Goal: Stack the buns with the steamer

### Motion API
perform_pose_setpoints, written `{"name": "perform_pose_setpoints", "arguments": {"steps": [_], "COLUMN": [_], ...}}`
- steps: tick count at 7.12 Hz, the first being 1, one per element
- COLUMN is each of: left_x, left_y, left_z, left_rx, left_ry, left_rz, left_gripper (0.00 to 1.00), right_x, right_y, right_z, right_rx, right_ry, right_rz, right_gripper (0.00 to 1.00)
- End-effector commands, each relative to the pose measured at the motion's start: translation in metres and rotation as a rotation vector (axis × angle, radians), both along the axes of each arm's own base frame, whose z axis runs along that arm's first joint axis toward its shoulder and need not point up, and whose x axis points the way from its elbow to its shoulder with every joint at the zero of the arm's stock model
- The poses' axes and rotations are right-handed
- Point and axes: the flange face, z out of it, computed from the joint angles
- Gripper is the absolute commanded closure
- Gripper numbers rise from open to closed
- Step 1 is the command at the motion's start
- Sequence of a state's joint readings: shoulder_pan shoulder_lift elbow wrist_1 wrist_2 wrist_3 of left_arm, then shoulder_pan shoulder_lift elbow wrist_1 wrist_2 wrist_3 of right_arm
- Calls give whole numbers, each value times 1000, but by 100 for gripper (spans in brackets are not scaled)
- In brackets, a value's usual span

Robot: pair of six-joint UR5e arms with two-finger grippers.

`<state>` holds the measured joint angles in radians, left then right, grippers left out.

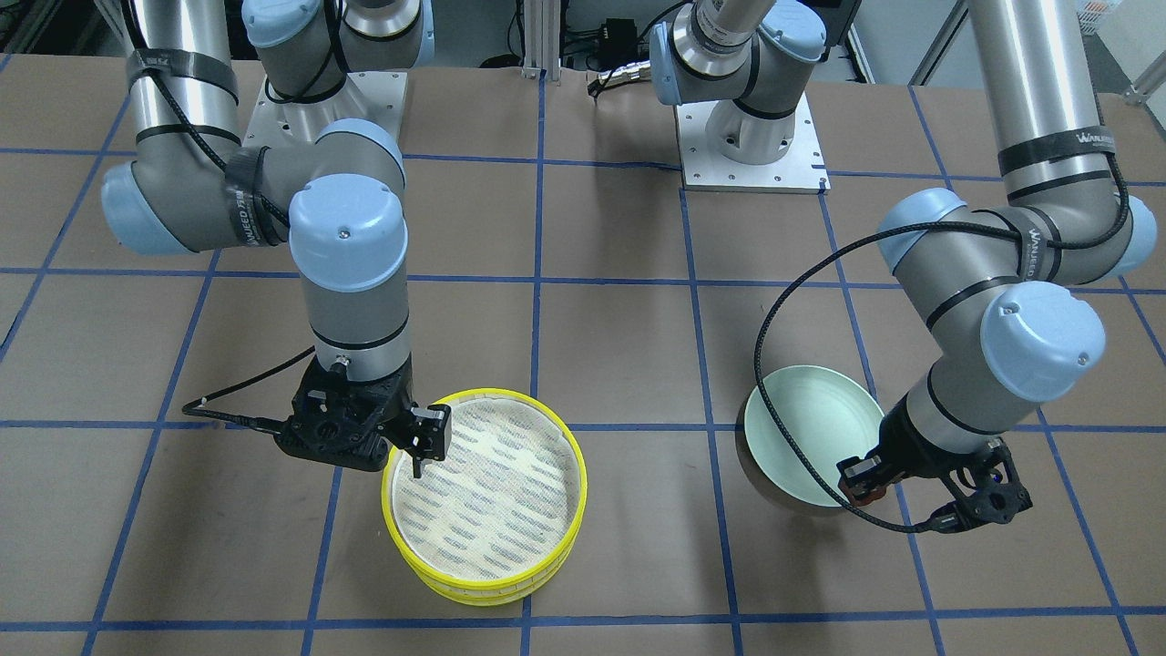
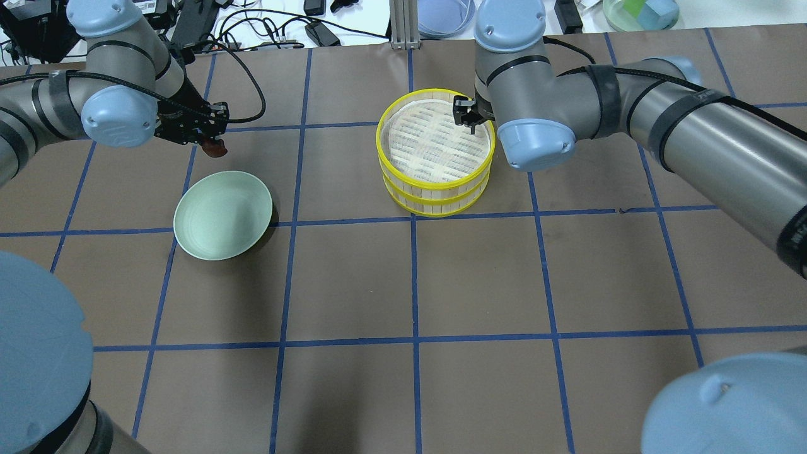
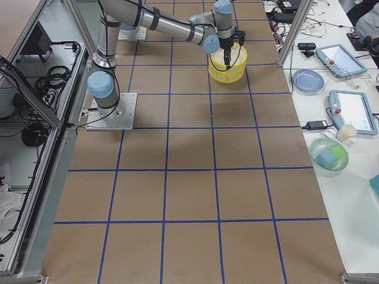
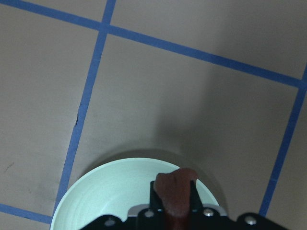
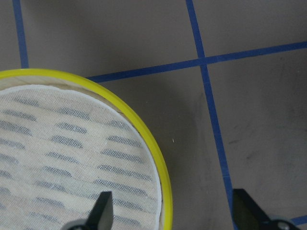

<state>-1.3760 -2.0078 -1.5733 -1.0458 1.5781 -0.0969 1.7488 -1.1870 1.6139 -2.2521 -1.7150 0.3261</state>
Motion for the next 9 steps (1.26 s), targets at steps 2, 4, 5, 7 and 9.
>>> {"name": "perform_pose_setpoints", "arguments": {"steps": [2,4,5,7,9], "left_x": [-13,-58,-101,-158,-233], "left_y": [-4,-10,-10,-10,6], "left_z": [35,63,74,87,69], "left_rx": [-72,-151,-220,-288,-256], "left_ry": [58,175,222,461,539], "left_rz": [142,284,357,566,620], "left_gripper": [100,100,100,100,100], "right_x": [-31,-32,-37,-42,-45], "right_y": [48,102,131,164,160], "right_z": [94,139,154,180,176], "right_rx": [65,177,249,275,283], "right_ry": [10,-81,-71,-61,-59], "right_rz": [67,77,71,84,109], "right_gripper": [0,0,0,0,0]}}
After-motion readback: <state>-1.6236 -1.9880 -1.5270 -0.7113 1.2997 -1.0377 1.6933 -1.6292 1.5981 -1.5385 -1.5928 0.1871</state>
